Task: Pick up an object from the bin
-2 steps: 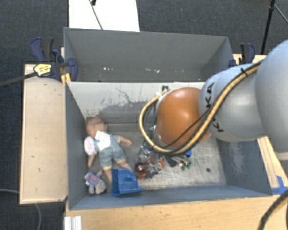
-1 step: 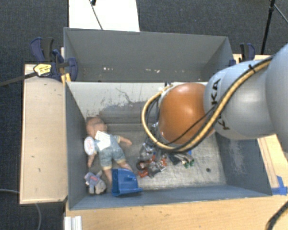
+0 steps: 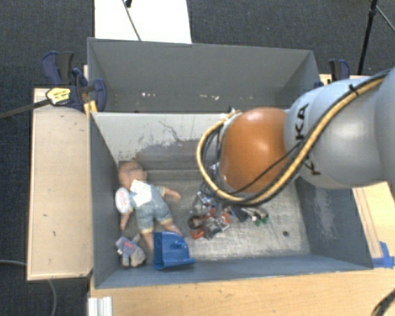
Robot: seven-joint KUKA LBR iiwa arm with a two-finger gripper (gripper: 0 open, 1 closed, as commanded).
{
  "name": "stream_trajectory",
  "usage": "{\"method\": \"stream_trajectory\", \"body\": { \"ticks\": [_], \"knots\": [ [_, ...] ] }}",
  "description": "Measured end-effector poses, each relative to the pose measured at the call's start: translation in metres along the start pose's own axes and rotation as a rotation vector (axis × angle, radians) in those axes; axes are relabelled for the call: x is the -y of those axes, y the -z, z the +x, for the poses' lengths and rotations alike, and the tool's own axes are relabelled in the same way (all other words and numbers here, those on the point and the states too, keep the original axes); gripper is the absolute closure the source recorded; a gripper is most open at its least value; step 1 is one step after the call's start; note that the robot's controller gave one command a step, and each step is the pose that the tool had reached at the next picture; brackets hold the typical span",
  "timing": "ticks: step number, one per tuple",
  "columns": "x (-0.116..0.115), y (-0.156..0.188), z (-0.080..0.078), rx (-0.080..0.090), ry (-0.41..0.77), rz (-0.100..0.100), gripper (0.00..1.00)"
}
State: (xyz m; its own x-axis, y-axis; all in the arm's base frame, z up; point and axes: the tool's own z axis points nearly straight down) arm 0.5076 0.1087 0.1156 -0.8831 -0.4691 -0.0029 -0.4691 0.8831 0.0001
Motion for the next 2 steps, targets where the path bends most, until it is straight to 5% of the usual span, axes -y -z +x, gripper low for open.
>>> {"method": "stream_trajectory", "body": {
  "ticks": [2],
  "knots": [
    [0.0,0.023,0.0,-0.003,-0.002,-0.001,1.0]
  ]
}}
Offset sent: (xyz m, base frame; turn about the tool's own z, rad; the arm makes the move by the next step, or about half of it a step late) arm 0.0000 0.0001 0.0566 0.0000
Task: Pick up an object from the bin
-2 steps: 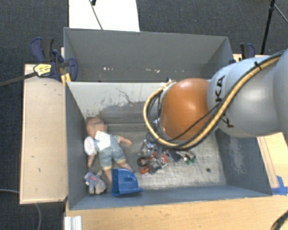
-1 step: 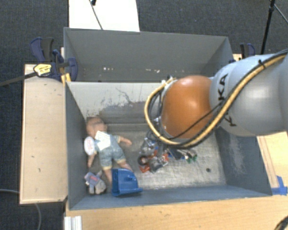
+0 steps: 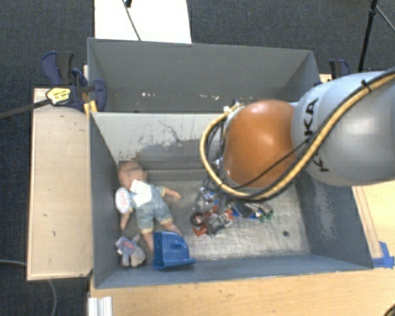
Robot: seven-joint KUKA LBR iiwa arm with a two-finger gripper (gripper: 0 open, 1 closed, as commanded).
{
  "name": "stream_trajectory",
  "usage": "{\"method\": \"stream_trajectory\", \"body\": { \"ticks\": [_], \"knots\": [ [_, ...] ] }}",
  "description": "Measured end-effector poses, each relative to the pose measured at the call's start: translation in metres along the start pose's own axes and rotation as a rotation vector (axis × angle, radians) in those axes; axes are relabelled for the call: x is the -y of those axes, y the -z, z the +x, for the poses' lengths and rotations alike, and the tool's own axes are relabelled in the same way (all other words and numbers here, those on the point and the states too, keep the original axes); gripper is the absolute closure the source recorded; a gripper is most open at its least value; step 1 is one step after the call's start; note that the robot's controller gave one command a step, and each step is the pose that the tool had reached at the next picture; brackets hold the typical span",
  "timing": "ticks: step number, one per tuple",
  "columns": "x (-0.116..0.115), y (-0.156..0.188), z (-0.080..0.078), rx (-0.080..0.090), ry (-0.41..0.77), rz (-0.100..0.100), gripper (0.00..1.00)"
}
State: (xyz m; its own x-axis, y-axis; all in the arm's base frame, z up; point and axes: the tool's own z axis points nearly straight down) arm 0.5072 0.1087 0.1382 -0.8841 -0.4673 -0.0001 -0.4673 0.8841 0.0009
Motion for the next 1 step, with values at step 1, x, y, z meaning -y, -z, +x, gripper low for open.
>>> {"method": "stream_trajectory", "body": {
  "ticks": [1],
  "knots": [
    [0.0001,0.0136,-0.0004,0.002,0.0,0.001,1.0]
  ]
}}
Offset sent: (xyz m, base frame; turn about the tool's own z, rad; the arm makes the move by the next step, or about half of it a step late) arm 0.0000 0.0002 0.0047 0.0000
